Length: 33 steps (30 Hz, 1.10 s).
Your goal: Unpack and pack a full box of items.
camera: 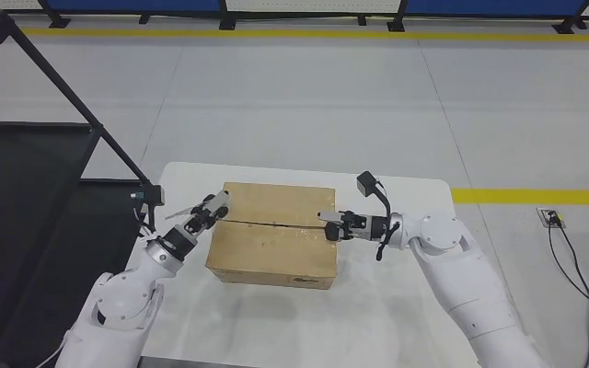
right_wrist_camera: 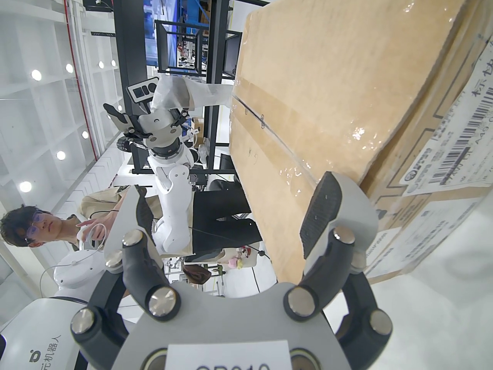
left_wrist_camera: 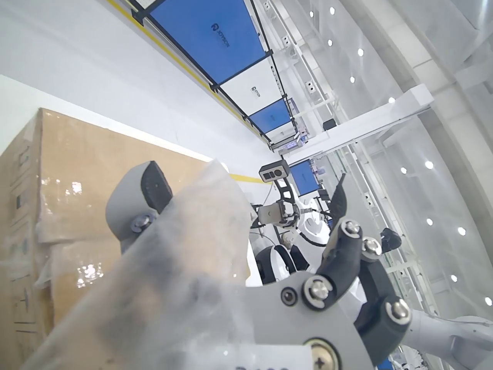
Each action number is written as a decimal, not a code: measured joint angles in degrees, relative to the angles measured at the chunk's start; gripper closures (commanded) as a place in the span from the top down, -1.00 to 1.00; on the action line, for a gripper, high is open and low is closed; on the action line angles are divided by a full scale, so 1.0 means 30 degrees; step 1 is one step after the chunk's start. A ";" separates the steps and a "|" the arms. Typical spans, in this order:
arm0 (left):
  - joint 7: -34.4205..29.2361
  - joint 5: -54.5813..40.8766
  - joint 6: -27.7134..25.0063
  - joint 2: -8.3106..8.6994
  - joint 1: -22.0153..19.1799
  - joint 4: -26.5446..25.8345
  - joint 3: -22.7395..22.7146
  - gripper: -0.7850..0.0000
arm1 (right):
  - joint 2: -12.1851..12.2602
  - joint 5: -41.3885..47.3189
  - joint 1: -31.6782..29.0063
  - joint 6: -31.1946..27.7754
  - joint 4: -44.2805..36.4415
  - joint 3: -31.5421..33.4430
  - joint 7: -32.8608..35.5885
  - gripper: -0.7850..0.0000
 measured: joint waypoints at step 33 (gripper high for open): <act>-0.0914 0.5754 0.1895 -0.0482 -0.2210 0.0004 0.3842 1.00 | 0.0601 0.0616 -0.1129 -0.0672 -0.0508 0.0614 0.0050 1.00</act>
